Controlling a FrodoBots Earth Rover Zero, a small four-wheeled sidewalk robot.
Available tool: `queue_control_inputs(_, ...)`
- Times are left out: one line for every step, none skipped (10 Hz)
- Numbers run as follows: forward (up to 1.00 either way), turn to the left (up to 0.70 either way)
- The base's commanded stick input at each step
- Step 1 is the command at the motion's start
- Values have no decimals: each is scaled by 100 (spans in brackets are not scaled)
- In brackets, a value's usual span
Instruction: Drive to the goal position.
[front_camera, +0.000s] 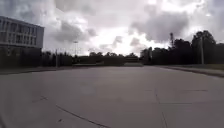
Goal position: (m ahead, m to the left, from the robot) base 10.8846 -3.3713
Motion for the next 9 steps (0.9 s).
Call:
queue_control_inputs(70,0)
queue_control_inputs(70,0)
queue_control_inputs(70,0)
queue_control_inputs(70,0)
queue_control_inputs(70,0)
queue_control_inputs(70,-10)
queue_control_inputs(70,-35)
queue_control_inputs(70,-35)
queue_control_inputs(70,-28)
